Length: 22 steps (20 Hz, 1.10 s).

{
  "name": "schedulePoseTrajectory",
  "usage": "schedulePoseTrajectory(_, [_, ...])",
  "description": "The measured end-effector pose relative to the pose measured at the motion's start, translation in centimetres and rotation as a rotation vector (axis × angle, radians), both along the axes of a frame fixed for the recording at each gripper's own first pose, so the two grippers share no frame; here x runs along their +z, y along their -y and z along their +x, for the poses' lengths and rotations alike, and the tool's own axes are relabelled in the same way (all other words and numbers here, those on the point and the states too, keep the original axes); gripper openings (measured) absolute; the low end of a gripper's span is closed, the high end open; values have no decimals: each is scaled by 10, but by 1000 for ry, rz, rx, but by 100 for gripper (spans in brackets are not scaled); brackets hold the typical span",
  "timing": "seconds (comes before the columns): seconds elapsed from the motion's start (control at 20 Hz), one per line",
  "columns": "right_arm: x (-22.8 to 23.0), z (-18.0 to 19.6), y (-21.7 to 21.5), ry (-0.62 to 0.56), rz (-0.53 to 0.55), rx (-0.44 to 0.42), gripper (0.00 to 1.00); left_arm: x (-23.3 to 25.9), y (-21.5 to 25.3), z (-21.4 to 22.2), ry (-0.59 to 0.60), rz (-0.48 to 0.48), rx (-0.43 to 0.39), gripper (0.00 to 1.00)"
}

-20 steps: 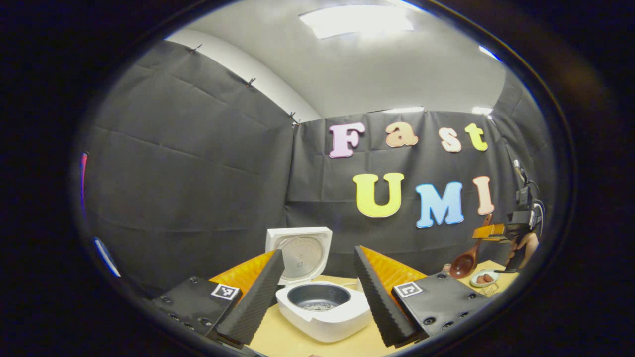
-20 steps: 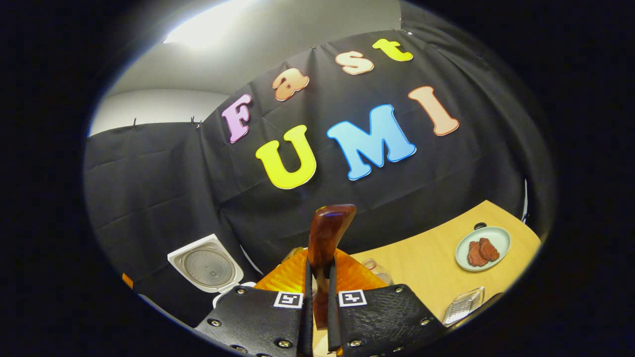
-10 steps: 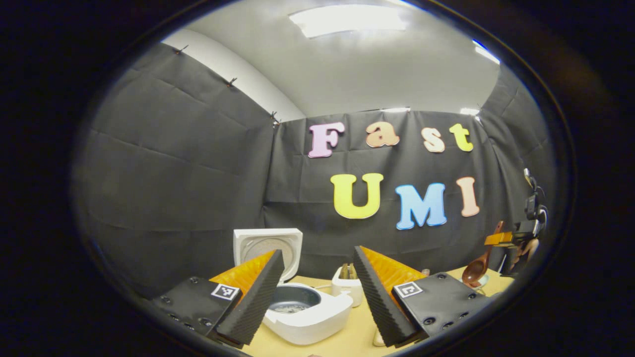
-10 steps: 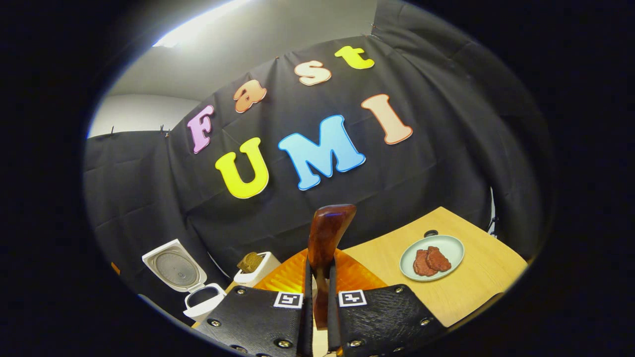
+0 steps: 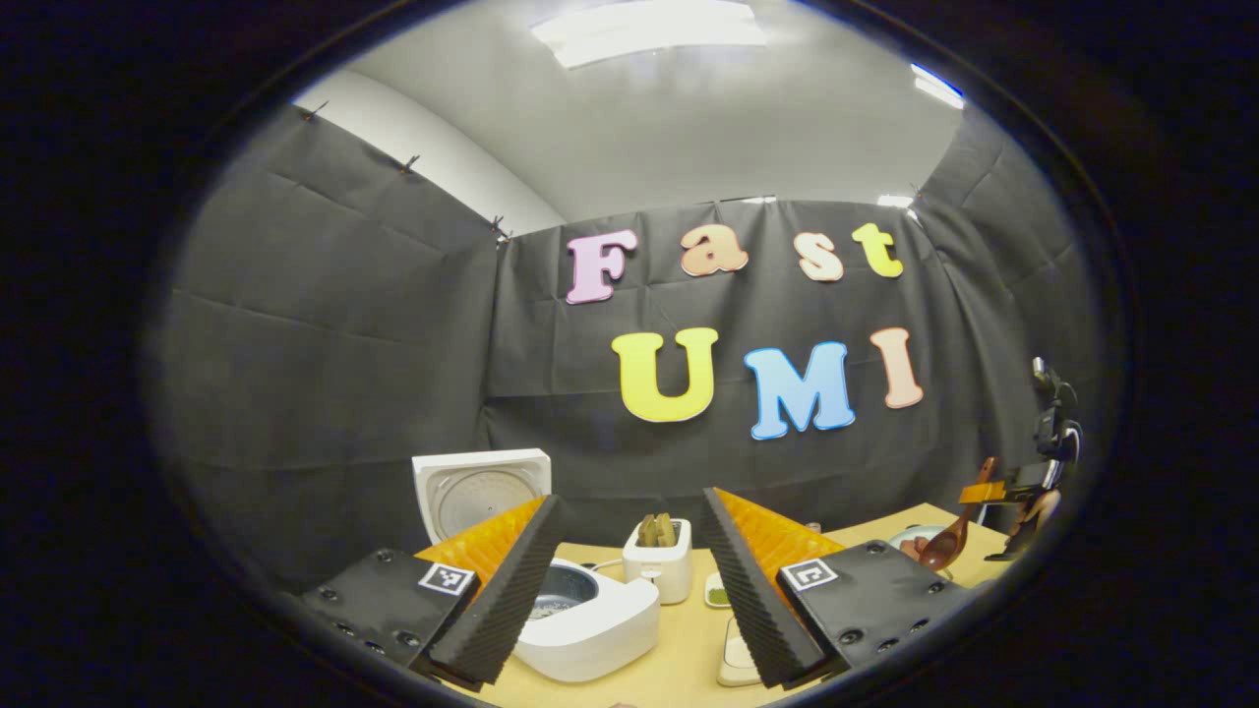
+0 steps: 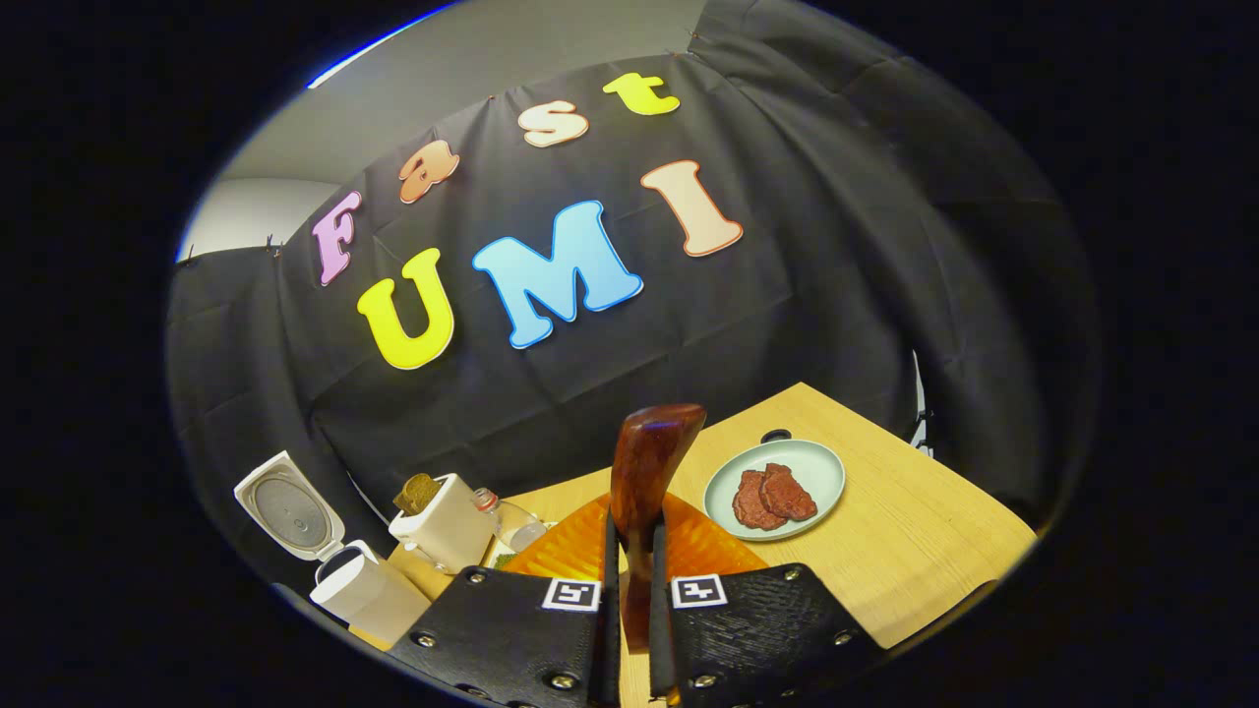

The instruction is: Close the left gripper, press the button to open the rice cooker; take a wooden spoon from the chopstick holder with the right hand, scoop a spoonful of rice and pour it into the rice cooker, then put the wooden spoon back into the chopstick holder.

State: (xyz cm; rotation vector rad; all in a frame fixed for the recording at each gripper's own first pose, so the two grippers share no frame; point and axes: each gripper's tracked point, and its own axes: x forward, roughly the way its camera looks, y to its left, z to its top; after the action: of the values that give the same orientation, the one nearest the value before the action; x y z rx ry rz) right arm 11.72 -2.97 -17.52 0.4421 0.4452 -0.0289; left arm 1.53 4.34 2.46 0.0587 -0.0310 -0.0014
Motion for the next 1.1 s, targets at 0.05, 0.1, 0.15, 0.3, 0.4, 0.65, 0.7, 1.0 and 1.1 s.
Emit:
schedulePoseTrajectory(0.05, [-10,-1,4,-8,-4,-8,12,1,3,1,-1,5,-4,99])
schedulePoseTrajectory(0.1, [-17,-2,8,-18,-11,-17,12,1,5,0,-1,10,-4,97])
schedulePoseTrajectory(0.15, [-26,-3,10,-30,-11,-21,12,2,7,1,-2,12,-5,98])
schedulePoseTrajectory(0.3, [-47,-9,7,-77,5,-13,12,-2,8,2,-4,23,0,98])
schedulePoseTrajectory(0.4, [-58,-13,4,-100,23,-4,13,-4,7,3,-8,13,5,98])
schedulePoseTrajectory(0.65, [-73,-27,5,-131,84,-11,19,-12,1,11,-21,-17,16,98])
schedulePoseTrajectory(0.7, [-73,-28,9,-132,78,-25,33,-14,-1,12,-24,-23,18,98])
schedulePoseTrajectory(1.0, [-48,-44,36,-72,-114,-67,98,-17,-29,32,-26,-24,75,98])
schedulePoseTrajectory(1.1, [-23,-51,45,-27,-189,-83,98,-17,-40,42,-27,-16,89,98])
